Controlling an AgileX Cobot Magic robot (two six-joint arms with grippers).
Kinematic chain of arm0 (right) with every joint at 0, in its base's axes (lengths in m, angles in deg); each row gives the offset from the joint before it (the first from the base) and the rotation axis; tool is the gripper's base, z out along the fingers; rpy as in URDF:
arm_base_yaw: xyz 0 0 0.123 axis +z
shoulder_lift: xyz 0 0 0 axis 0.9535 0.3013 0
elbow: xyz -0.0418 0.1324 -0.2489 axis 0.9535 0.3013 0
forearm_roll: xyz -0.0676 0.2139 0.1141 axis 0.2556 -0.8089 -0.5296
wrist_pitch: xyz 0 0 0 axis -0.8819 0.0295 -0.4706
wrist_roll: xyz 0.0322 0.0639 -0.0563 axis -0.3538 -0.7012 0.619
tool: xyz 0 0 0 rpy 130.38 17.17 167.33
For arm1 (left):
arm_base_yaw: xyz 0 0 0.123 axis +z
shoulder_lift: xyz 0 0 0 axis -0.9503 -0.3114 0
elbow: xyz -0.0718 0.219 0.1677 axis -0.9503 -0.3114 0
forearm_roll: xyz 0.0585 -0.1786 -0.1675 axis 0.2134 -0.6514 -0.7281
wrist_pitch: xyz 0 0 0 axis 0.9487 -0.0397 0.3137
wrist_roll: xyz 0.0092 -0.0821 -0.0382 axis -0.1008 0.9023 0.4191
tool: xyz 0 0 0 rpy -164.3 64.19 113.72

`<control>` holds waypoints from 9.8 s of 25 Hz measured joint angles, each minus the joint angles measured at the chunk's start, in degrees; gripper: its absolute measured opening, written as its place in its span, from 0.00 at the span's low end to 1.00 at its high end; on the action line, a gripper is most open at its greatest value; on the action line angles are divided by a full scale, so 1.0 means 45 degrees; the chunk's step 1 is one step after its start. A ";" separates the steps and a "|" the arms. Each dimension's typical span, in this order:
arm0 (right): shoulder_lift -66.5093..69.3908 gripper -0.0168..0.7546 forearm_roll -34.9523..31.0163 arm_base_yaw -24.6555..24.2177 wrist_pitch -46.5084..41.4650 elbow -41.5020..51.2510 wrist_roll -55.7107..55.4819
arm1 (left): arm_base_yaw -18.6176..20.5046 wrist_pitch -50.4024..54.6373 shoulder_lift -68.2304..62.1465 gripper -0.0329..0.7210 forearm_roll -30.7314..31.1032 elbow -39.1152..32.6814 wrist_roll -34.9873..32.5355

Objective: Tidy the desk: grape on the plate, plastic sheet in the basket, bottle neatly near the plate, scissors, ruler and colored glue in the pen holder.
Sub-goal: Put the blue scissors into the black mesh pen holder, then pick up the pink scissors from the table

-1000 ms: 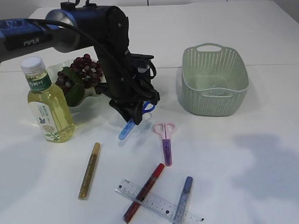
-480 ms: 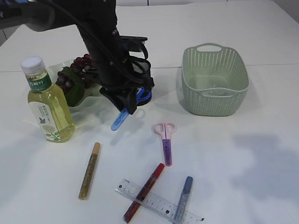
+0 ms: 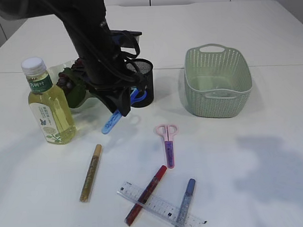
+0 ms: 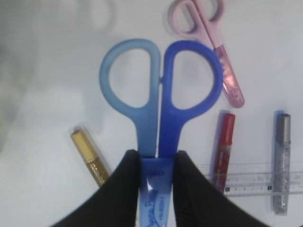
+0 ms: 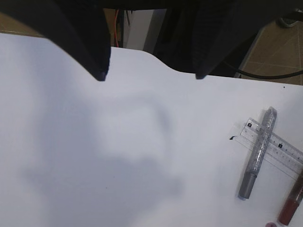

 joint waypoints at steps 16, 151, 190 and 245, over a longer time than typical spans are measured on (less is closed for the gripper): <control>0.0000 0.59 -0.0262 0.0000 0.0000 0.0000 0.0000 | -0.0428 -0.6043 0.3246 0.23 0.1296 -0.4458 0.0000; 0.0000 0.59 -0.0262 0.0000 0.0000 0.0000 0.0000 | 0.1073 -1.7992 -0.0194 0.34 0.1541 -0.4517 0.0000; 0.2351 0.59 -0.0759 0.1989 0.0067 -0.2024 -0.0058 | 0.1073 0.0272 0.8693 0.55 0.4028 -0.4517 0.2827; 1.5369 0.59 0.0118 0.3722 0.0257 -1.2667 -0.3886 | 0.1510 0.0515 1.4883 0.48 0.4870 -0.7439 0.3431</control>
